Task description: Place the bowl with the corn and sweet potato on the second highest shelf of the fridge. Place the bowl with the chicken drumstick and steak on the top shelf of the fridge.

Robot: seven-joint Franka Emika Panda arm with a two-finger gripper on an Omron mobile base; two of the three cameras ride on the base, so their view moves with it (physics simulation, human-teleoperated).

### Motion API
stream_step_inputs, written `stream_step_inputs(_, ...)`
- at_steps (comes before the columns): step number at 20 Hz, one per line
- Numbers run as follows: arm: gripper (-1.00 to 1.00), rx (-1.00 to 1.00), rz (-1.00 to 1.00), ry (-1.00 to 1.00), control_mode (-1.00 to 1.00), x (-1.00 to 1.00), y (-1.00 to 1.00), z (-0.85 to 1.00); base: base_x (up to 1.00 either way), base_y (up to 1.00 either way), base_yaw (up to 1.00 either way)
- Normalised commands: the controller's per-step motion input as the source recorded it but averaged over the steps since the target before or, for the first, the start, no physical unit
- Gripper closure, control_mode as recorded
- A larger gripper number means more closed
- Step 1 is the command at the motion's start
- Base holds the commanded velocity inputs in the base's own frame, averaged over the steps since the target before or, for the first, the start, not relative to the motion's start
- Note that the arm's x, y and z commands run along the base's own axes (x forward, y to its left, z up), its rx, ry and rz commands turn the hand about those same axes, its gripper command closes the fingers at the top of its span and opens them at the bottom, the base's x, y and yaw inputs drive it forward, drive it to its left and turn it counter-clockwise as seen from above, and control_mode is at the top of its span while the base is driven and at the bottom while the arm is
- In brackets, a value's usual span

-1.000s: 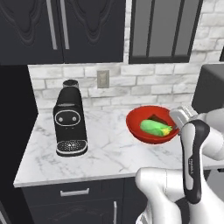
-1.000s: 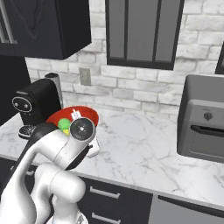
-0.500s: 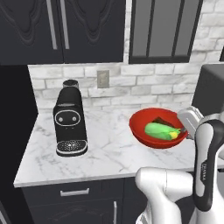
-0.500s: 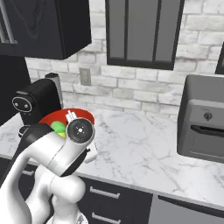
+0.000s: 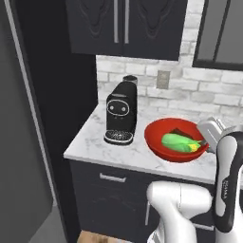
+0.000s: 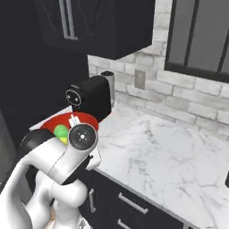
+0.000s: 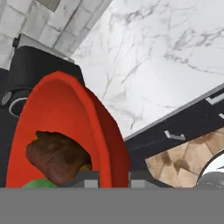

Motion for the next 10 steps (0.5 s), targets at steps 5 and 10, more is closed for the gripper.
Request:
stream_step_inputs(5,1.00,0.00,0.00,0.00,1.00,0.00,0.00,0.00,-0.56,0.00,0.98)
stream_step_inputs(10,1.00,0.00,0.00,0.00,1.00,0.00,0.00,0.00,-0.60,0.00,0.98)
